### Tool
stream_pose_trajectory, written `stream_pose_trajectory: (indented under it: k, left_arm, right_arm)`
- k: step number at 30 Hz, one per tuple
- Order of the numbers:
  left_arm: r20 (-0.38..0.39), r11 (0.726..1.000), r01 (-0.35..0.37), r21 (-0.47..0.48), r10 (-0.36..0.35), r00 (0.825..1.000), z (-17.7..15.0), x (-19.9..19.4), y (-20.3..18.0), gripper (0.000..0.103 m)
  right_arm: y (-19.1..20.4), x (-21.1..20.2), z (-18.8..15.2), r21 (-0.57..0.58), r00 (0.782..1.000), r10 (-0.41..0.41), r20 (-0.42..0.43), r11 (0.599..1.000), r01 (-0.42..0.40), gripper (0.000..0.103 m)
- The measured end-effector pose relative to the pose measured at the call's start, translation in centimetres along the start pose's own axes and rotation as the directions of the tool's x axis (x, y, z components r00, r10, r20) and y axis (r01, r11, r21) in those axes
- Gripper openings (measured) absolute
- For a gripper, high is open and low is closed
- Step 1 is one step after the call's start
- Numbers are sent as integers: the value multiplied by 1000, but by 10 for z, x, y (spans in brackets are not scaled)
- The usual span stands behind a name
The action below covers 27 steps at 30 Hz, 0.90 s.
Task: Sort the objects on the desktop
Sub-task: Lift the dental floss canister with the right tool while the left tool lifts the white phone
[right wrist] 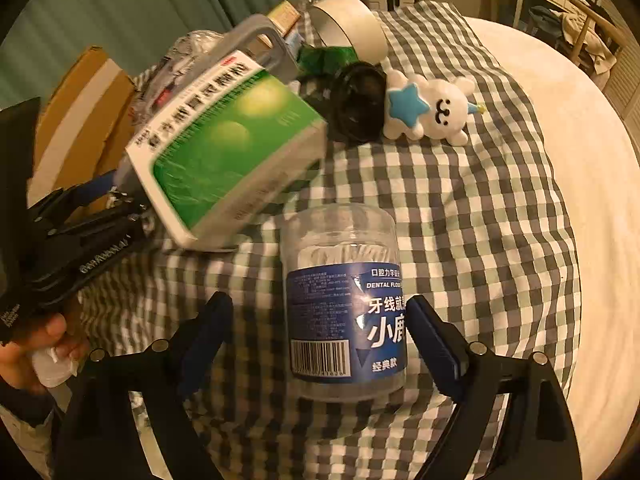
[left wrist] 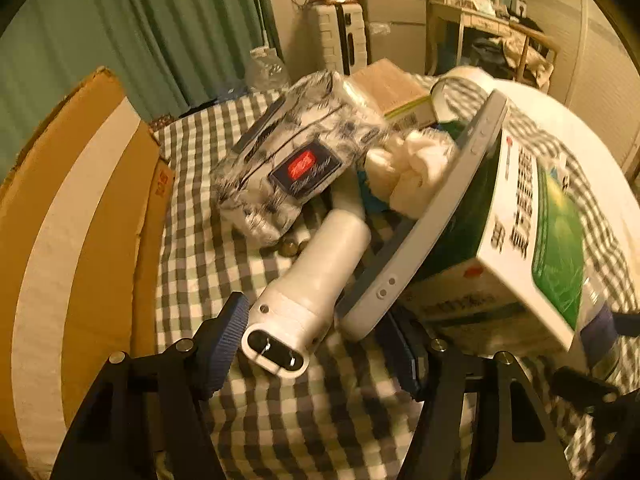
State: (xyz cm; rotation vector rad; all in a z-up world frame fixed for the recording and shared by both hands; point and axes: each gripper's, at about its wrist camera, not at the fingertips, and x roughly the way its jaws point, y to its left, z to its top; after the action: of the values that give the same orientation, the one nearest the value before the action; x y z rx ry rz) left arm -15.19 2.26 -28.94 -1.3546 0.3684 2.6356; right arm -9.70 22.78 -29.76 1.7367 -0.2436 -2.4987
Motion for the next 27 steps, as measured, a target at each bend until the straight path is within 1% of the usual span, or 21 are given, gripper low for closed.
stream_pose_trajectory:
  k: [1,3,4,6,7,8,9,10,11,13,19,24,27]
  left_arm:
    - [30,1000,2,14,-2,1000,1,-3,-3,68]
    - [103,997,-24,71,17,995,2,-10,-13,68]
    - [124,995,-32,99,20,992,2,-11,-18,67]
    - [124,991,-6,130,-10,992,2,-7,-25,64]
    - [108,992,17,127,-31,994,2,-5,-26,50]
    - [84,993,43,114,-53,995,2,-1,-25,36]
    - [59,993,71,98,-77,995,2,3,-23,33]
    - [51,993,83,88,-88,995,2,5,-24,29]
    - [52,993,85,83,-90,995,3,4,-23,27]
    - [57,992,101,74,-106,993,4,1,-22,19]
    - [101,993,112,46,-117,988,12,-25,-18,14]
    - [137,992,129,6,-129,982,25,-54,-9,10]
    - [167,990,139,-20,-134,977,32,-76,0,10]
  right_arm:
    - [0,3,1,1,1000,-3,-6,1000,3,85]
    - [1,8,2,-2,1000,-2,-14,1000,2,85]
    - [3,11,2,-11,1000,-4,-17,1000,4,85]
    - [7,14,3,-28,1000,-14,-17,1000,13,82]
    - [7,14,4,-35,1000,-17,-12,999,17,80]
    - [7,15,4,-39,1000,-22,-10,999,21,71]
    - [6,17,4,-38,999,-35,-15,999,34,62]
    - [4,18,4,-26,999,-28,-23,999,28,62]
    - [1,19,4,-12,1000,-13,-23,1000,13,62]
    - [-4,18,5,9,1000,10,-22,1000,-9,61]
    - [-1,12,7,0,1000,28,0,1000,-28,61]
    - [3,-6,9,-13,997,30,66,999,-30,61]
    - [-2,-13,6,18,996,39,86,999,-40,61]
